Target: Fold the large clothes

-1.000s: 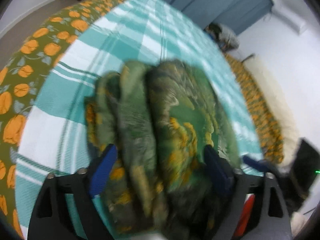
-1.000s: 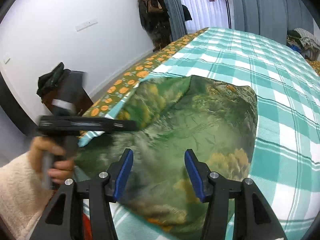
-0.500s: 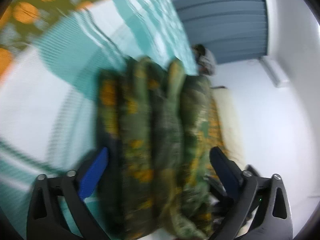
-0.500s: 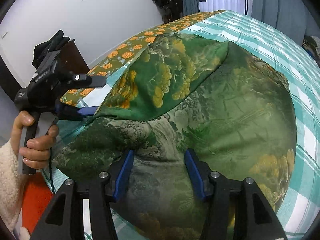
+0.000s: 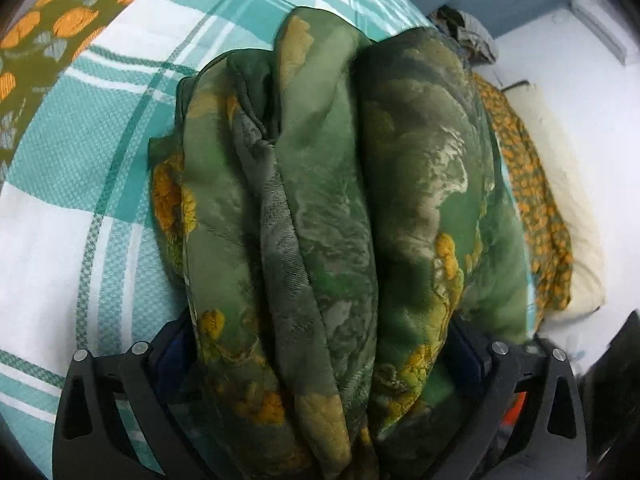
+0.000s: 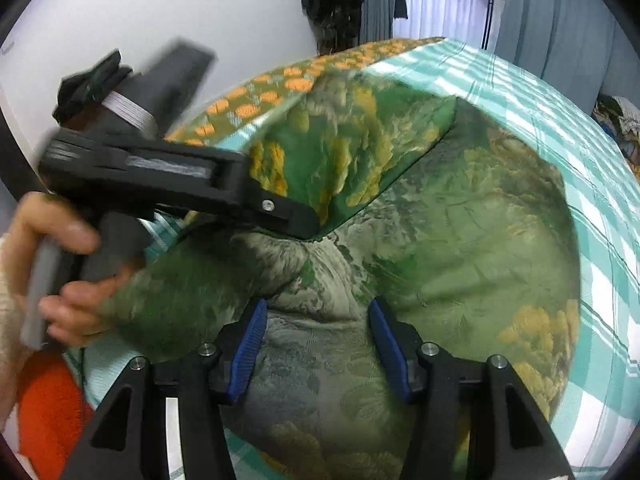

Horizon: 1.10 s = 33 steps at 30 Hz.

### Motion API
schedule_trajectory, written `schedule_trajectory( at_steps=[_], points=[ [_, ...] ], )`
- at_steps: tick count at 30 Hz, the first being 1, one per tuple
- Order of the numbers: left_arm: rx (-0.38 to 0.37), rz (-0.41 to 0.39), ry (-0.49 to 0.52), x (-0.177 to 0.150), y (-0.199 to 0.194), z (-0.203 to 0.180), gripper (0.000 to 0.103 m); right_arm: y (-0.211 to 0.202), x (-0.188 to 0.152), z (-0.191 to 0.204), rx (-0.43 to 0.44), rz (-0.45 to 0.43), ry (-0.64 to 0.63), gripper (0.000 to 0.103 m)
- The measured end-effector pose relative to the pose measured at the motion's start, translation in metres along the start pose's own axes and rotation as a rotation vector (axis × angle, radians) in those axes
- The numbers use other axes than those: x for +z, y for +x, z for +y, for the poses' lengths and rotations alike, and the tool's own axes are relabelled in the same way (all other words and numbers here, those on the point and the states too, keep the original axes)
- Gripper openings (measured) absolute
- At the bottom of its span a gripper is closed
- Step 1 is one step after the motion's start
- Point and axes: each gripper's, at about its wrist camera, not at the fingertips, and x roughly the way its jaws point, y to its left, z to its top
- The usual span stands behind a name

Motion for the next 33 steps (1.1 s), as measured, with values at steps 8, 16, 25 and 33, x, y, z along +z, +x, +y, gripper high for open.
schedule_trajectory(
  at_steps=[8, 16, 25, 33],
  points=[
    [0.015, 0.014, 0.017, 0.005, 0.006, -0.010, 0.098, -0.089, -0.052, -0.121, 0.068, -0.183, 0.394, 0.083],
    [0.006, 0.011, 0.009, -0.007, 0.001, 0.005, 0.100, -0.020, -0.074, -0.183, 0.360, -0.040, 0.590, 0.083],
    [0.050, -0.059, 0.003, -0.017, -0.013, -0.011, 0.071, 0.000, -0.046, -0.164, 0.253, -0.029, 0.441, 0.071],
    [0.015, -0.220, 0.044, -0.002, -0.069, -0.055, 0.058, -0.060, -0.009, -0.144, 0.276, -0.210, 0.313, 0.063]
  ],
)
